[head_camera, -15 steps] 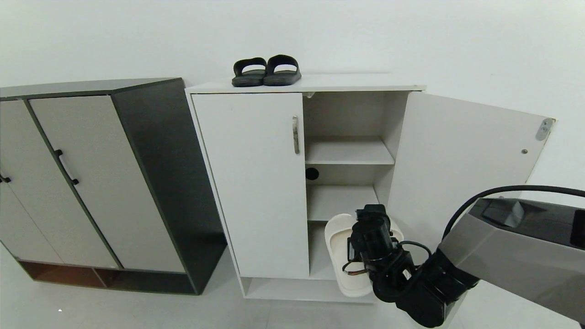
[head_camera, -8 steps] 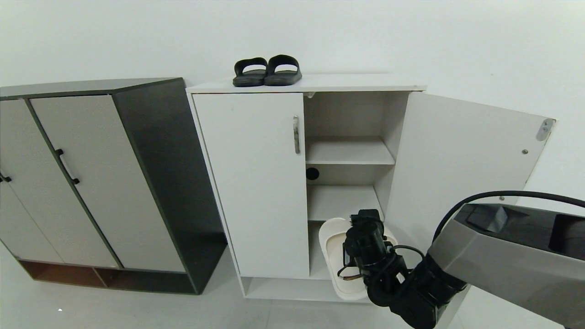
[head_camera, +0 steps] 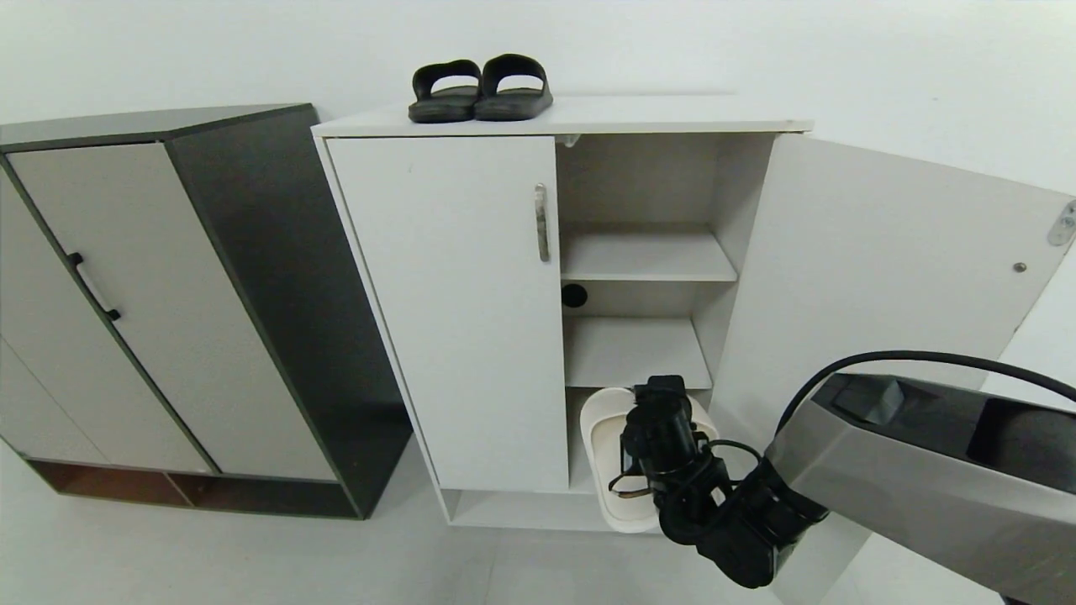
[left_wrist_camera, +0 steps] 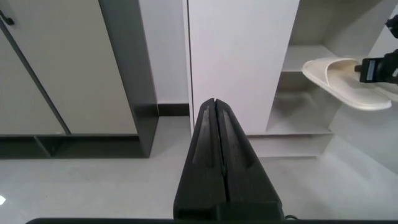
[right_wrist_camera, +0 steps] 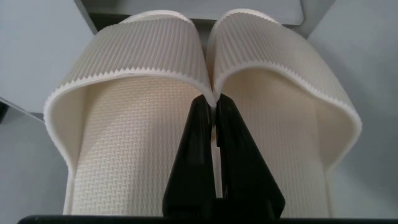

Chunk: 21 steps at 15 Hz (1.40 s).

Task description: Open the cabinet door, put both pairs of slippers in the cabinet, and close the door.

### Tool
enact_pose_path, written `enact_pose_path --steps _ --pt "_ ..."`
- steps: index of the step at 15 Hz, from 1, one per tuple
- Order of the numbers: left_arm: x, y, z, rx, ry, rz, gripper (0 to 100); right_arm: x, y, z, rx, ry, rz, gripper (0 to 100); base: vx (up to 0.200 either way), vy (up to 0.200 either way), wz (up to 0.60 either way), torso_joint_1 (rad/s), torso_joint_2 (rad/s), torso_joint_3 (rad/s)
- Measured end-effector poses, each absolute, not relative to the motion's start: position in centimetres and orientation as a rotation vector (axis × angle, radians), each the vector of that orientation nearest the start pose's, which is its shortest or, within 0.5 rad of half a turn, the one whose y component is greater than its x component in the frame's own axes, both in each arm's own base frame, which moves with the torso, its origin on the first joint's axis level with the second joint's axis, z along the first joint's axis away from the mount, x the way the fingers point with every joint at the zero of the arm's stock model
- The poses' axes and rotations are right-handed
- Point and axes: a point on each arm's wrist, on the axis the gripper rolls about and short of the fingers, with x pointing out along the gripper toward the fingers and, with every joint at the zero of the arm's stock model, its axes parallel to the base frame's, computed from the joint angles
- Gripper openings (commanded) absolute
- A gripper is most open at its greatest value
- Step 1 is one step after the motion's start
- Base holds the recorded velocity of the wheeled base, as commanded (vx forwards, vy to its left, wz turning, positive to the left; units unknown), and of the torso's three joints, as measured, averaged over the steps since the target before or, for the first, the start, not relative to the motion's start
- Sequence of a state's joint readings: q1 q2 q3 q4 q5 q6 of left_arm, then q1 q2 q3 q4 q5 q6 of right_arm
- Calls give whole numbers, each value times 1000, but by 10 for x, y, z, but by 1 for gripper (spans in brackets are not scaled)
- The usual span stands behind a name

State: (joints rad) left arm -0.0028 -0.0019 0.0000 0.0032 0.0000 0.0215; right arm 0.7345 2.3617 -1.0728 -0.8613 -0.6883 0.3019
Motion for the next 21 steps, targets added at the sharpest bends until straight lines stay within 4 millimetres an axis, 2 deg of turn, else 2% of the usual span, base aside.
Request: enact_pose_path --steps 4,10,13,17,21 --pt "-23 0 75 20 1 -2 0 326 277 28 36 264 -25 0 0 0 0 2 1 -190" --pt "-23 0 75 21 1 -2 0 323 275 42 1 58 -23 0 0 0 0 2 4 -130" --pt "-23 0 75 21 2 -2 0 326 271 32 -14 72 -50 0 0 0 0 0 0 0" --pt "-23 0 75 20 2 -2 0 330 266 29 -16 77 -64 0 0 0 0 0 0 0" --pt "-23 0 75 26 2 -2 0 330 266 27 -20 82 -65 0 200 0 0 -1 5 -1"
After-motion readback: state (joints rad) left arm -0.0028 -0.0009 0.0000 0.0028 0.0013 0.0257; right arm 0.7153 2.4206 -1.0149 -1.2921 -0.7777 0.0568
